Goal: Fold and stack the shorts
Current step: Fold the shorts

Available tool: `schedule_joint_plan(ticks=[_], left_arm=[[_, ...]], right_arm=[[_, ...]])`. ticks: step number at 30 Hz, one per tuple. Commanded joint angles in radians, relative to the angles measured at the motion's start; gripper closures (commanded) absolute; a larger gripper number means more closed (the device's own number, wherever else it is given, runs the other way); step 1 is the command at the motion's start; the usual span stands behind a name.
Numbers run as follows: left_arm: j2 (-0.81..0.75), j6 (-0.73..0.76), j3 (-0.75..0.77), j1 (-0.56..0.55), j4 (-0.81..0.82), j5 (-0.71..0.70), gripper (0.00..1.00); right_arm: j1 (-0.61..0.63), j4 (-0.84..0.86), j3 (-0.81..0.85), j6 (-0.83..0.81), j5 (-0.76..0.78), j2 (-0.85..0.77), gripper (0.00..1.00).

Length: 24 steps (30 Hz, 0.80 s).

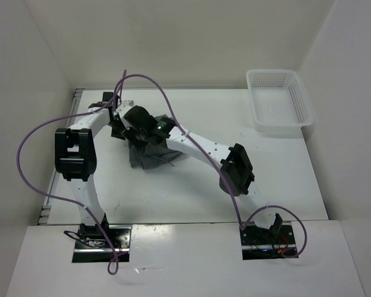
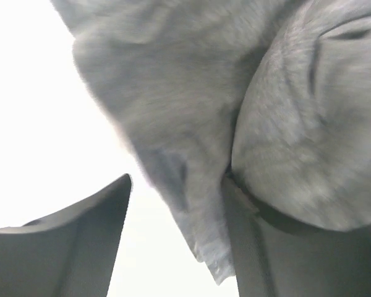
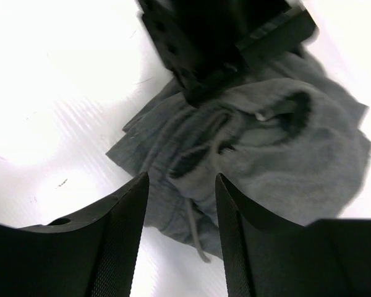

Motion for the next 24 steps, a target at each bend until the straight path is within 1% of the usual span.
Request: schedule_joint_plan(ticks=[1,3,4,5,7,8,9,11,12,13,15,17,18,19,20,22,23,24], left_arm=[[-0.138,0.02,0.016,0.021,0.012,-0.061,0.29],[-0.163,0.02,0.027,0.021,0.012,-0.061,0.25],[-0.172,0.02,0.039,0.021,0.012,-0.061,0.21],[-0.181,0.02,0.039,0.021,0.012,-0.061,0.2],[-0.191,0.02,0.062,0.021,0.003,-0.061,0.18],[-0.191,0.02,0.062,0.031,0.003,-0.061,0.18],[-0.201,0.02,0.062,0.031,-0.009,-0.04,0.18],[-0.232,0.02,0.081,0.044,-0.031,0.023,0.18],[-0.241,0.02,0.081,0.056,-0.067,0.058,0.2],[-0.254,0.02,0.094,0.056,-0.095,0.131,0.21],[-0.241,0.02,0.094,0.056,-0.167,0.17,0.21],[-0.223,0.02,0.07,0.056,-0.179,0.18,0.21],[-0.205,0.02,0.043,0.056,-0.189,0.222,0.21],[-0.205,0.02,0.033,0.056,-0.189,0.26,0.14],[-0.205,0.02,0.024,0.056,-0.189,0.297,0.1],[-0.205,0.02,0.013,0.056,-0.163,0.353,0.0],[-0.205,0.02,0.003,0.056,-0.143,0.367,0.0],[-0.215,0.02,-0.01,0.044,-0.132,0.367,0.0]], right_arm=[[-0.046,0.06,-0.011,0.018,0.073,-0.162,0.48],[-0.091,0.07,-0.054,0.051,0.084,-0.211,0.49],[-0.109,0.079,-0.081,0.064,0.084,-0.27,0.5],[-0.126,0.099,-0.165,0.073,0.073,-0.306,0.5],[-0.184,0.129,-0.271,0.087,0.029,-0.378,0.5],[-0.204,0.146,-0.384,0.087,0.012,-0.444,0.5],[-0.242,0.169,-0.432,0.096,0.001,-0.468,0.5],[-0.278,0.169,-0.526,0.119,-0.036,-0.492,0.5],[-0.296,0.169,-0.548,0.119,-0.057,-0.492,0.5],[-0.331,0.169,-0.58,0.134,-0.097,-0.492,0.5],[-0.37,0.182,-0.591,0.134,-0.148,-0.458,0.5],[-0.394,0.194,-0.6,0.147,-0.213,-0.429,0.5],[-0.407,0.205,-0.6,0.157,-0.246,-0.394,0.48],[-0.428,0.205,-0.585,0.157,-0.276,-0.377,0.46],[-0.437,0.205,-0.585,0.168,-0.325,-0.346,0.44],[-0.459,0.214,-0.571,0.185,-0.379,-0.325,0.37],[-0.477,0.214,-0.571,0.196,-0.442,-0.314,0.34],[-0.477,0.214,-0.562,0.196,-0.471,-0.305,0.31]])
